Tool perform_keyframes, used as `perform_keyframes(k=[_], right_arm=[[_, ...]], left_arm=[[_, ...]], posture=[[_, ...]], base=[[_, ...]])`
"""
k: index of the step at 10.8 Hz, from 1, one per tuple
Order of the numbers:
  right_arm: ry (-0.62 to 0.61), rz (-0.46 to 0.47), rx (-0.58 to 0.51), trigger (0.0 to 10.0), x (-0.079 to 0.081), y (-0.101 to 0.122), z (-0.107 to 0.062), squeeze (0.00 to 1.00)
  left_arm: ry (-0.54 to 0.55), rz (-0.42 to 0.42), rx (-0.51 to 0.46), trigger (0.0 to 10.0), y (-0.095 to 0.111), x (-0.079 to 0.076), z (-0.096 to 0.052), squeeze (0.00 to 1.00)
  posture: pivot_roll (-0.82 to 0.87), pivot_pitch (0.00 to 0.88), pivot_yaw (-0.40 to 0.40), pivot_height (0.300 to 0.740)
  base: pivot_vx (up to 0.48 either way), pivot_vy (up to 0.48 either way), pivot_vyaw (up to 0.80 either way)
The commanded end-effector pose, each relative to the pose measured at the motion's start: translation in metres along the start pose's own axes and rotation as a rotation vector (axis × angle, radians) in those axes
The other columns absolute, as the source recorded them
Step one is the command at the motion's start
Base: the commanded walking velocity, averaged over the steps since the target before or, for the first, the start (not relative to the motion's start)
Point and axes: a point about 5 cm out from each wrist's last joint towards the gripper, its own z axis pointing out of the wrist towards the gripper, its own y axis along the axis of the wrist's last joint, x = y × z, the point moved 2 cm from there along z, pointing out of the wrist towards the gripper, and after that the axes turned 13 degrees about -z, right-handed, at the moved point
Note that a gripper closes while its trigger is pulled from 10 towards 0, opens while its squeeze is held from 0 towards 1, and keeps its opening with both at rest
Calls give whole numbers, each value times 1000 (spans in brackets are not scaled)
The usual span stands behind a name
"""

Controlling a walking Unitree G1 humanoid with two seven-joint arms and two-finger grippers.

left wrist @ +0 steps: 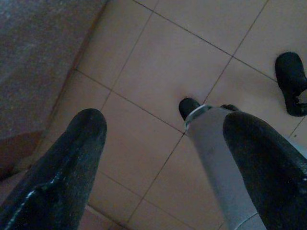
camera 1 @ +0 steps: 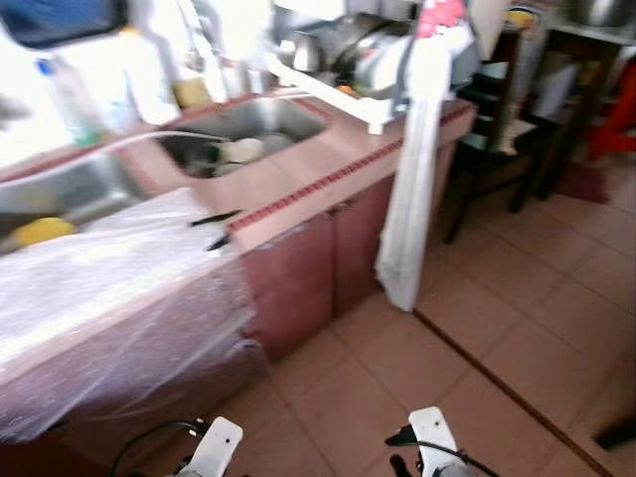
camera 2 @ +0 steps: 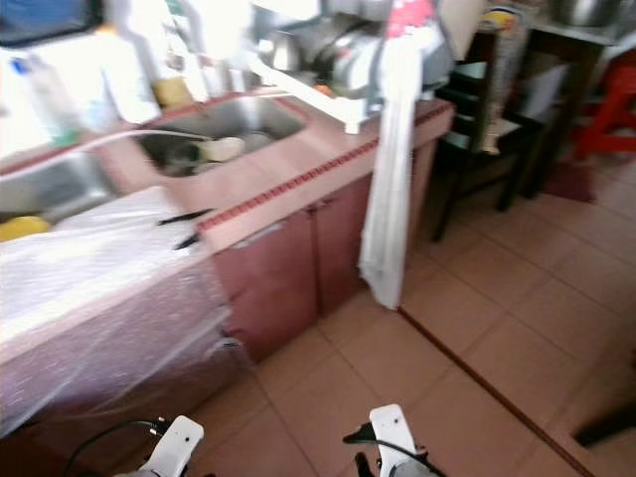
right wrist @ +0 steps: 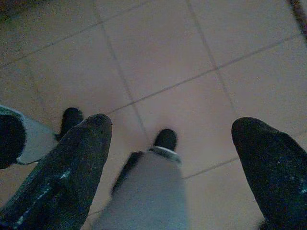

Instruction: Kitchen organization

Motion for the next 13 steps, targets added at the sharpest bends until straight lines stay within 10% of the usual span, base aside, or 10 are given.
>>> perform_keyframes(k=[1, 13], right_arm=[[-16, 0, 4, 10000, -5, -1, -1, 0], [-15, -10, 19, 10000, -5, -6, -1, 0]], left_arm=[[-14, 5, -8, 10000, 5, -2, 1, 0], [-38, 15, -13, 10000, 9, -10, 2, 0]], posture=[[-90, 0, 82, 740], [-88, 0, 77, 740]], base=[[0, -480, 0], [0, -467, 0]])
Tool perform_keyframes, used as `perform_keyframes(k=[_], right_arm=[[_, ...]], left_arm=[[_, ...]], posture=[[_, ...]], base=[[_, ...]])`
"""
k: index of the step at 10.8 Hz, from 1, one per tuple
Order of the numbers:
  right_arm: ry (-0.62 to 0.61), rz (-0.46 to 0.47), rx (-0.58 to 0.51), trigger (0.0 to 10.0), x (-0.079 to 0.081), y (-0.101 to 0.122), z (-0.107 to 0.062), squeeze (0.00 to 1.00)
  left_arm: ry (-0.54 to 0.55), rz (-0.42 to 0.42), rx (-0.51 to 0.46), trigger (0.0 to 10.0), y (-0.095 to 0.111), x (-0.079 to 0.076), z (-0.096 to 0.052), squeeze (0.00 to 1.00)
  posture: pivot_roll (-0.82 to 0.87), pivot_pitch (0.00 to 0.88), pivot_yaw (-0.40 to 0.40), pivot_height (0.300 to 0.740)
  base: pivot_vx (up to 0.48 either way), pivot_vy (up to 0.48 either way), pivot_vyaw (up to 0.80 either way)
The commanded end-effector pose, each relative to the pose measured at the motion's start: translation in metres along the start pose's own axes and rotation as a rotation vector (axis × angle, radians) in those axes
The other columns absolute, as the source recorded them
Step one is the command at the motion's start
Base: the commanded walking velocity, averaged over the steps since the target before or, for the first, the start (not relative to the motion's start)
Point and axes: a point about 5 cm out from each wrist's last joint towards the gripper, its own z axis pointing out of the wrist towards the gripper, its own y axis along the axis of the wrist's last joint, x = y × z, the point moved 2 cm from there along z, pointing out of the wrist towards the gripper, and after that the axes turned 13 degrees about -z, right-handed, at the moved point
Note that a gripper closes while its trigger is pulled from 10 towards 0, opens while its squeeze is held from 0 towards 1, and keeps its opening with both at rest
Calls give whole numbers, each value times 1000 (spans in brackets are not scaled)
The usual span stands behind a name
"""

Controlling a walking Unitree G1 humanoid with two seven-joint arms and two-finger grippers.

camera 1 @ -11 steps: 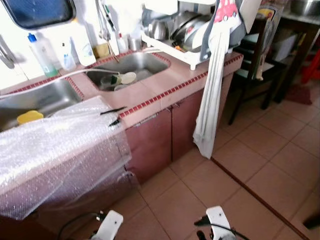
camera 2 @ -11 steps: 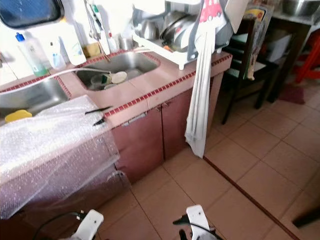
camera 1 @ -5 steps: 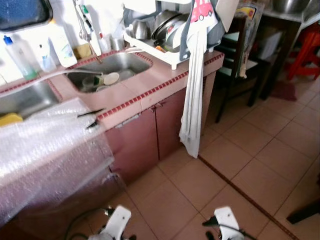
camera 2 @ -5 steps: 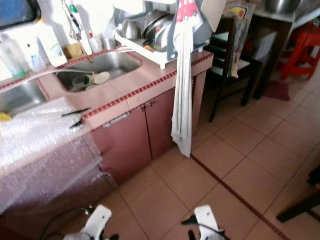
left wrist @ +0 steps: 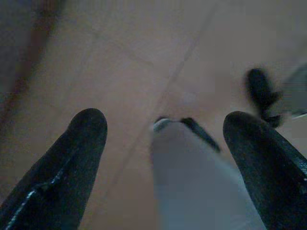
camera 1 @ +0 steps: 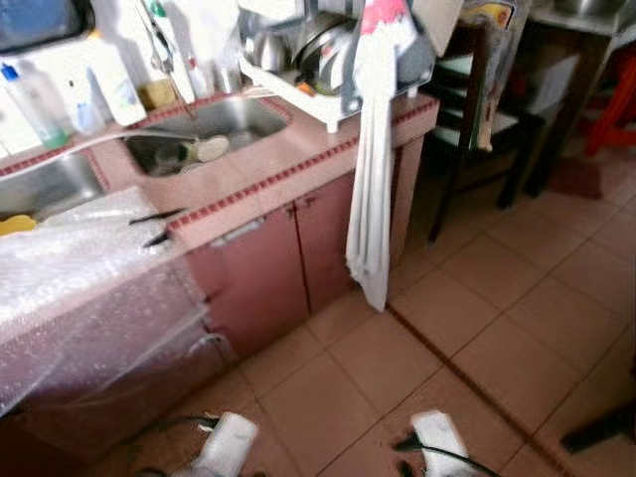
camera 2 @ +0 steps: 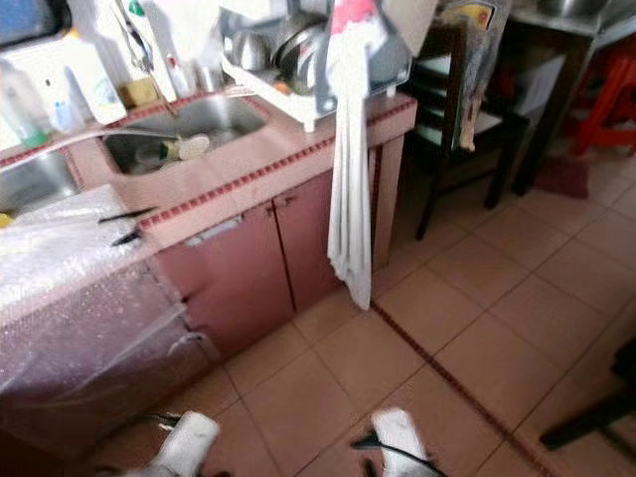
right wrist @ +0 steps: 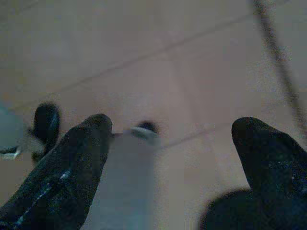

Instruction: Kitchen organization

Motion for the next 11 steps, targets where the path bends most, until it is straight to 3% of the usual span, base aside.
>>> perform_keyframes(k=[1, 4, 11], right_arm=[[15, -3, -14, 10000, 8, 6, 1, 0], [15, -4, -13, 10000, 8, 6, 1, 0], [13, -10, -11, 10000, 8, 5, 1, 0]], left_arm=[[32, 13, 2, 10000, 0, 13, -3, 0], [30, 17, 0, 10000, 1, 14, -3, 0], [17, -7, -36, 10000, 11, 14, -3, 0]], posture=[[-88, 0, 77, 740], [-90, 0, 78, 740], [-91, 0, 78, 740]], base=[[0, -480, 0], [0, -480, 0], [0, 0, 0]])
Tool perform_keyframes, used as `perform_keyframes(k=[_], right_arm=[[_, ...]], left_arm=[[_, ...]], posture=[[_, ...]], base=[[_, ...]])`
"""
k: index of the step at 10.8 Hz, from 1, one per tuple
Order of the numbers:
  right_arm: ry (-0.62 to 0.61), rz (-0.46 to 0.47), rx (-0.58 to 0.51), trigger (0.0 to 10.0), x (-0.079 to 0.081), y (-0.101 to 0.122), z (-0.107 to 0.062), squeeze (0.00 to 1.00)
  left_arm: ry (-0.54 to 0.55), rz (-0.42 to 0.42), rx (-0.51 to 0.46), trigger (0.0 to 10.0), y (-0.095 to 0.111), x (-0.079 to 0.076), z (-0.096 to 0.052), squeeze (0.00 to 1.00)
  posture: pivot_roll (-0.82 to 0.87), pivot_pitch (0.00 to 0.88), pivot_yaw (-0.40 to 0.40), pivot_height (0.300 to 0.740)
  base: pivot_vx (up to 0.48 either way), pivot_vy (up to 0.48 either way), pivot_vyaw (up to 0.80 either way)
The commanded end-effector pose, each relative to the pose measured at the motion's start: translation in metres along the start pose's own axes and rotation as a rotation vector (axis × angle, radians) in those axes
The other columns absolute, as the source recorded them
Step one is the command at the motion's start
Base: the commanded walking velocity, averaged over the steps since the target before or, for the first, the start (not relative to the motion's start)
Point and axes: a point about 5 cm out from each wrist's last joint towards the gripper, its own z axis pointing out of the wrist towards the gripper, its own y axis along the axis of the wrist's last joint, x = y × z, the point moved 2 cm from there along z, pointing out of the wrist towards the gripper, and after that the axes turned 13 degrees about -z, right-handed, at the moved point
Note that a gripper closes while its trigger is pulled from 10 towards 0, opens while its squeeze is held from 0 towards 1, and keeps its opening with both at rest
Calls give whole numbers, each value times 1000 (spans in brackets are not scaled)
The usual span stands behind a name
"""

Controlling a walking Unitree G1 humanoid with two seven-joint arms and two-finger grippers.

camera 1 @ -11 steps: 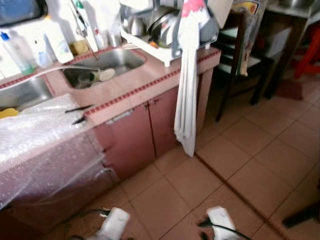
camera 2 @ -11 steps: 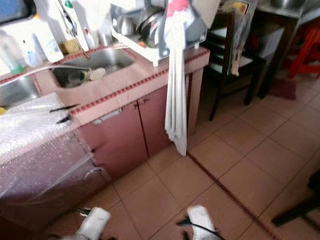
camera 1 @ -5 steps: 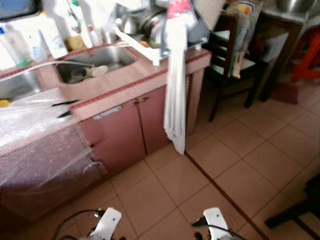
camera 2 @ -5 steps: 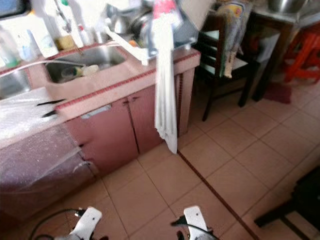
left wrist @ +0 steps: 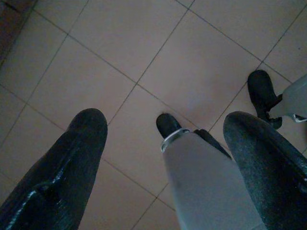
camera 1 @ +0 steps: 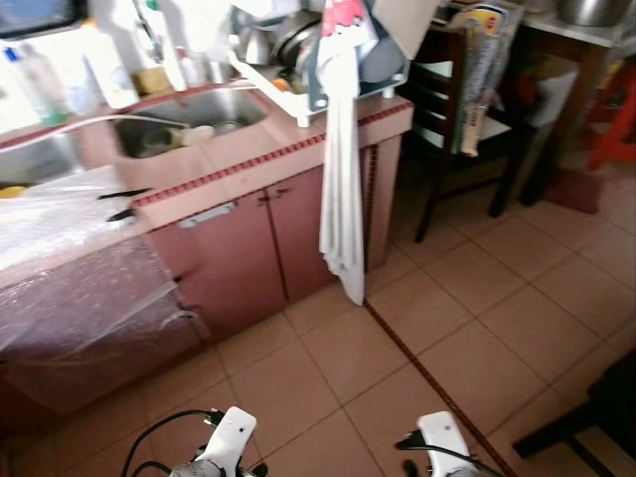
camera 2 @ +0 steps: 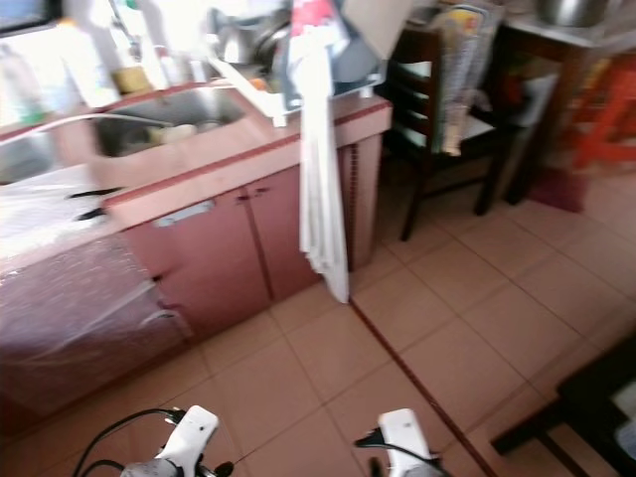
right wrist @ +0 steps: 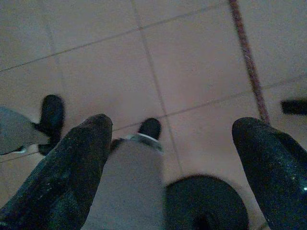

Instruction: Kitchen organization

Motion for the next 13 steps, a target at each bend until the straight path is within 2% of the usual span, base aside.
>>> perform_keyframes(k=[1, 4, 10, 13], right_arm=[[4, -9, -6, 10000, 0, 1, 0, 0], [0, 3, -4, 10000, 0, 1, 0, 0], [0, 6, -1, 10000, 1, 0, 0, 0], [1, 7, -1, 10000, 2, 0, 0, 0]], left_arm=[[1, -5, -23, 10000, 8, 5, -1, 0], [-11, 2, -23, 10000, 9, 7, -2, 0], [-9, 2, -2, 10000, 4, -5, 2, 0], [-5, 3, 5, 10000, 1, -2, 1, 0]], posture=[[-91, 0, 78, 740], [-93, 0, 82, 740], [-94, 0, 85, 740], [-93, 0, 84, 740]], base=[[0, 0, 0], [80, 0, 0], [223, 0, -784], [329, 0, -652]])
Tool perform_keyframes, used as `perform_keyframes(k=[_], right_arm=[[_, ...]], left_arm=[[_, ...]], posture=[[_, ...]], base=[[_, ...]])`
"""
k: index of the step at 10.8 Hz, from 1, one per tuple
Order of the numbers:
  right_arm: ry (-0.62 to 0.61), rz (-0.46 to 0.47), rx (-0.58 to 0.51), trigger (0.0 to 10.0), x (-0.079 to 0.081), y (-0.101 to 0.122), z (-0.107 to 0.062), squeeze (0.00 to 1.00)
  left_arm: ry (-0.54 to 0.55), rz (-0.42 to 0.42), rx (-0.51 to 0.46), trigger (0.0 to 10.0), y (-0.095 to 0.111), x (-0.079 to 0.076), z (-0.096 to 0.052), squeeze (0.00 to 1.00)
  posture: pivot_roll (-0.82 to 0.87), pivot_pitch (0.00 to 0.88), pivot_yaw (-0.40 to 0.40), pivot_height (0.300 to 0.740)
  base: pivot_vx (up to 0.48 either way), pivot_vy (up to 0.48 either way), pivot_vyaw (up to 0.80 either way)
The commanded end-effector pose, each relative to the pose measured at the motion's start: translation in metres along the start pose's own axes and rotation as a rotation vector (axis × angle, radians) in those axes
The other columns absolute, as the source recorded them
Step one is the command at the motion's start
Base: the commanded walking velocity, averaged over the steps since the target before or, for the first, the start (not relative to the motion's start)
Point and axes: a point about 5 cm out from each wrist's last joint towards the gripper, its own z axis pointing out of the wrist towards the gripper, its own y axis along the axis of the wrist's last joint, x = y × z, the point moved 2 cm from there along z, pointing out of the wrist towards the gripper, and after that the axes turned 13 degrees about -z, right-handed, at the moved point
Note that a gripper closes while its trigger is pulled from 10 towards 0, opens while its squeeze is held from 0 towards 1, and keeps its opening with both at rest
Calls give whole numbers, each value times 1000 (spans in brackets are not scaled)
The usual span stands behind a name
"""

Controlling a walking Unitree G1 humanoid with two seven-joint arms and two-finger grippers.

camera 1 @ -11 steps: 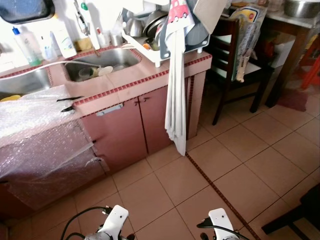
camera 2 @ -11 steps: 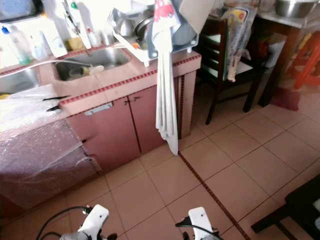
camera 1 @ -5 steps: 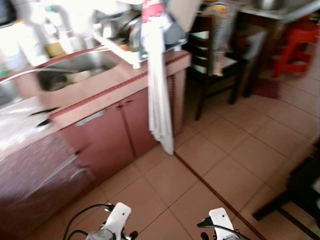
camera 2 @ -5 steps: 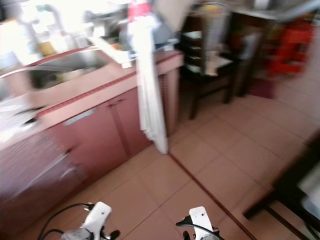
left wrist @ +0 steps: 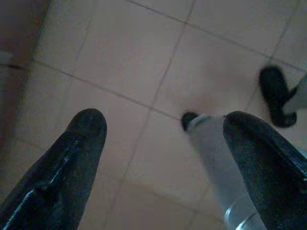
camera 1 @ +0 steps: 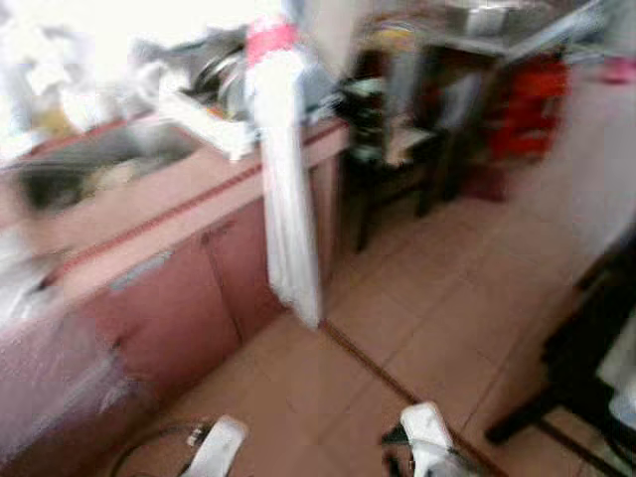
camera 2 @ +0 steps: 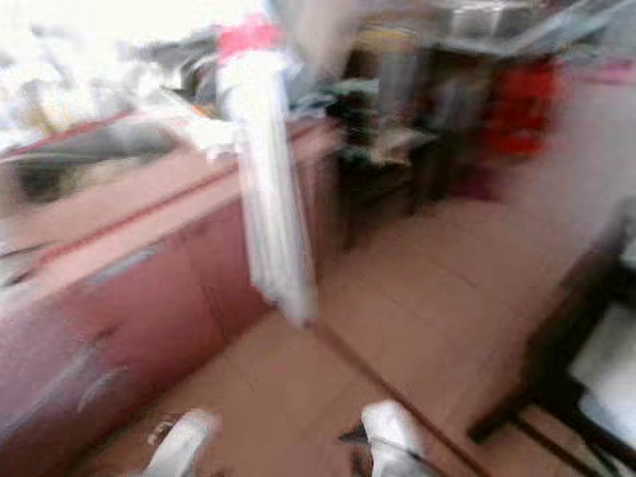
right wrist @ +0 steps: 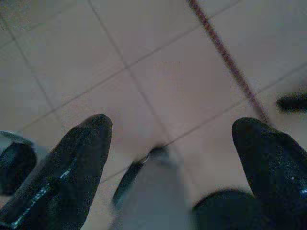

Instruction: Kitchen organization

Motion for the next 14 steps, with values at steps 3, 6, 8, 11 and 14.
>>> perform_keyframes(k=[3, 6, 8, 11, 14], right_arm=[[-19, -1, 31, 10000, -10, -10, -2, 0], [-19, -2, 33, 10000, -10, -11, -2, 0], [-13, -6, 33, 10000, -9, -11, -2, 0], [-10, -8, 34, 10000, -9, -11, -2, 0], [-13, -13, 35, 10000, -9, -11, -2, 0]], left_arm=[[-21, 22, -49, 10000, 16, -5, 2, 0], [-12, 14, -43, 10000, 14, -3, 1, 0], [20, 7, -29, 10000, 9, 7, -1, 0], [51, -1, -12, 10000, 2, 19, -5, 0], [75, -6, -4, 10000, 0, 30, -8, 0]], posture=[[-92, 0, 84, 740], [-92, 0, 83, 740], [-89, 0, 82, 740], [-88, 0, 80, 740], [-87, 0, 79, 740]], base=[[346, 0, -346], [203, 0, 0], [0, 0, 0], [0, 0, 0], [0, 0, 0]])
